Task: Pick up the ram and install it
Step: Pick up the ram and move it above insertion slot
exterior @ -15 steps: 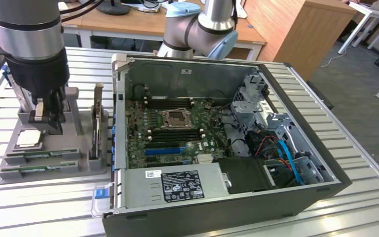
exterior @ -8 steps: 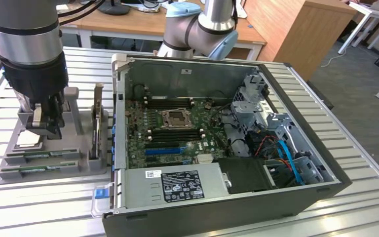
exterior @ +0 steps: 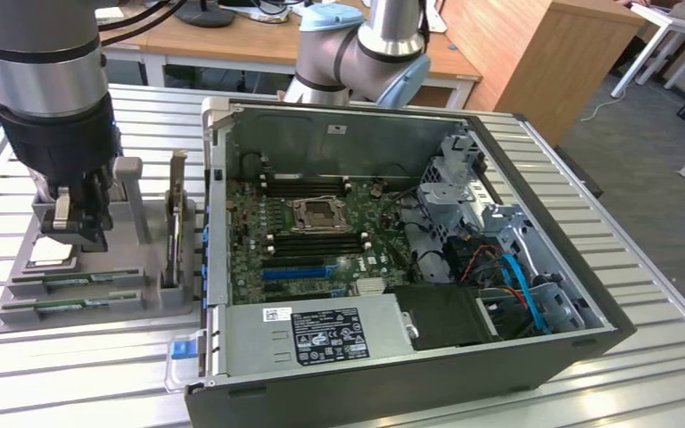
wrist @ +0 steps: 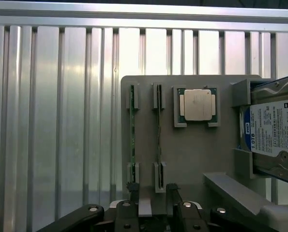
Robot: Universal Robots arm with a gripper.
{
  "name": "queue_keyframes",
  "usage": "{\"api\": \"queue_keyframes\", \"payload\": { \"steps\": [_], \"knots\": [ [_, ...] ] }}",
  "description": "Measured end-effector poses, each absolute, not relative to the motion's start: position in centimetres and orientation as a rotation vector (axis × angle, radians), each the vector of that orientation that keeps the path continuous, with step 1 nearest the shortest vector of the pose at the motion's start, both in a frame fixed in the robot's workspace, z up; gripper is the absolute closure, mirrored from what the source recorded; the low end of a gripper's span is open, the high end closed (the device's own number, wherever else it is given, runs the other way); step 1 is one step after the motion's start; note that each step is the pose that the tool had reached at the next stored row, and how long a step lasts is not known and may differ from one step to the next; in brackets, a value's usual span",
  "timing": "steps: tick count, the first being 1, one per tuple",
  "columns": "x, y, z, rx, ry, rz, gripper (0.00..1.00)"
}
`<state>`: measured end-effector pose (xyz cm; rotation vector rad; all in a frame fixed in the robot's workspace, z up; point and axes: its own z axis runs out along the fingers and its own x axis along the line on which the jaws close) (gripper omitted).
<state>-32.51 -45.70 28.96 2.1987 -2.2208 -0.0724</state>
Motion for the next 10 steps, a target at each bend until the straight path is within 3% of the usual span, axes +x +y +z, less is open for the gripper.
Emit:
{"api": "queue_keyframes", "payload": {
  "steps": [10],
  "knots": [
    [-33.7, -45.7, 28.9, 2.199, -2.221, -0.072, 0.64]
  ]
}}
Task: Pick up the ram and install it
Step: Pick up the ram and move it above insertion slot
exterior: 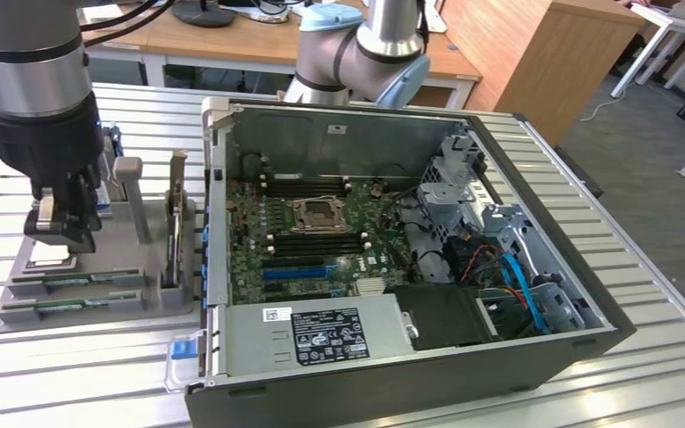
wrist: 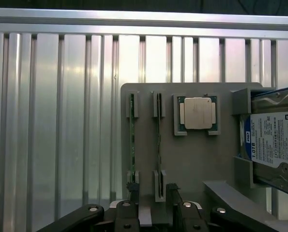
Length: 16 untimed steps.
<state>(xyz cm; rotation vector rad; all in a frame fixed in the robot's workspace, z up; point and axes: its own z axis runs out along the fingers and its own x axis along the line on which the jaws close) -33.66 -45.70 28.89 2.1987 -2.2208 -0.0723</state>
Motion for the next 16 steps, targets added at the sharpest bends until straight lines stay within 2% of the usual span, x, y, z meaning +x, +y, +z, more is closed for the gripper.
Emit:
{"api": "queue_keyframes", "payload": {
  "steps": [16],
  "knots": [
    [-34.0, -46.9, 28.9, 2.199, -2.221, -0.072, 0.64]
  ]
}}
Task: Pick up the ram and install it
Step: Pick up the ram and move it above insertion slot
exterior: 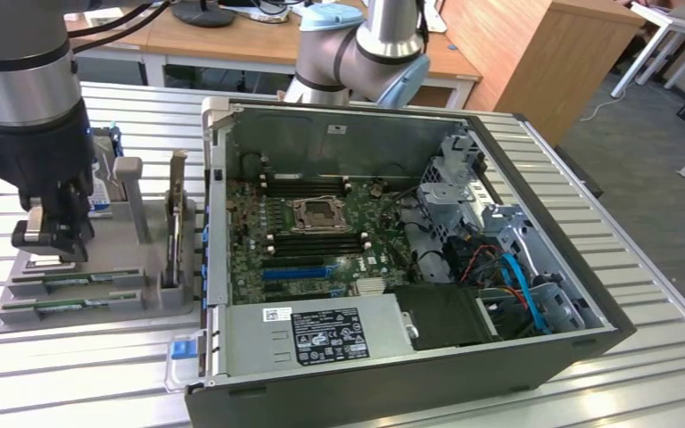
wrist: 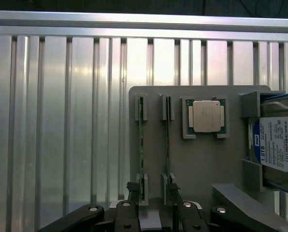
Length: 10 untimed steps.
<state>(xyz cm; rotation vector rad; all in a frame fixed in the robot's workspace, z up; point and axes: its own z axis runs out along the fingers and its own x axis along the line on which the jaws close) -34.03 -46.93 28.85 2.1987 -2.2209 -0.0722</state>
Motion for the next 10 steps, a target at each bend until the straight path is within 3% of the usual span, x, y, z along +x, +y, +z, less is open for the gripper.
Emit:
{"api": "queue_keyframes", "payload": {
  "steps": [10],
  "knots": [
    [-34.04, -47.13, 28.52, 2.199, -2.221, -0.072, 0.64]
  ]
}}
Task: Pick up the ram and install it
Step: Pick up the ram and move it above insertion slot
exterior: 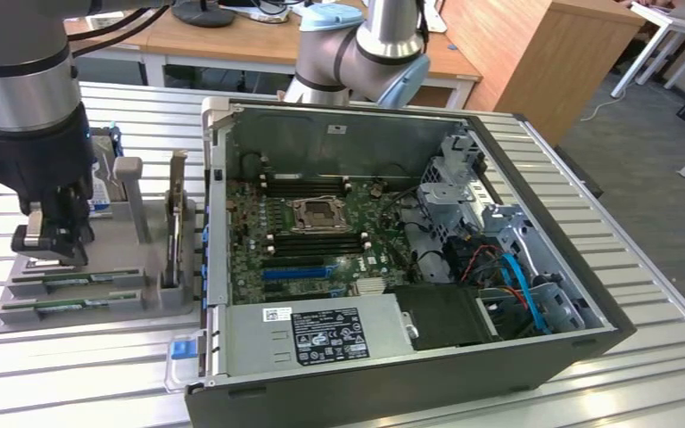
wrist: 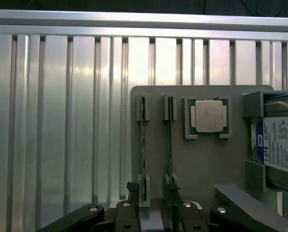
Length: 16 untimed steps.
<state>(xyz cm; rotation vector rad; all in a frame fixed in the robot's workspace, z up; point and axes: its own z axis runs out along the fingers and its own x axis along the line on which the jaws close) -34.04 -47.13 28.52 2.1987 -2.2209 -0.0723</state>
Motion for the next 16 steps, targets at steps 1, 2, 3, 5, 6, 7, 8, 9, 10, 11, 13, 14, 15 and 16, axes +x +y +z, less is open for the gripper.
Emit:
{"api": "queue_keyframes", "payload": {
  "steps": [1, 2, 3, 5, 6, 7, 8, 9, 10, 11, 13, 14, 15, 16],
  "knots": [
    [-34.0, -47.1, 28.4, 2.199, -2.221, -0.072, 0.64],
    [-34.0, -47.2, 28.2, 2.199, -2.221, -0.072, 0.64],
    [-34.0, -47.2, 28.0, 2.199, -2.221, -0.072, 0.64],
    [-34.0, -47.2, 27.7, 2.199, -2.221, -0.072, 0.64],
    [-34.0, -47.2, 27.5, 2.199, -2.221, -0.072, 0.64],
    [-34.0, -47.2, 27.3, 2.199, -2.221, -0.072, 0.64],
    [-34.0, -47.2, 27.1, 2.199, -2.221, -0.072, 0.64],
    [-34.0, -47.2, 26.9, 2.199, -2.221, -0.072, 0.64],
    [-34.0, -47.2, 26.7, 2.199, -2.221, -0.072, 0.64],
    [-34.0, -47.2, 26.6, 2.199, -2.221, -0.072, 0.64],
    [-34.0, -47.2, 26.2, 2.199, -2.221, -0.072, 0.64],
    [-34.0, -47.2, 26.1, 2.199, -2.221, -0.072, 0.64],
    [-34.0, -47.2, 25.9, 2.199, -2.221, -0.072, 0.64],
    [-34.0, -47.2, 25.7, 2.199, -2.221, -0.072, 0.64]
  ]
}}
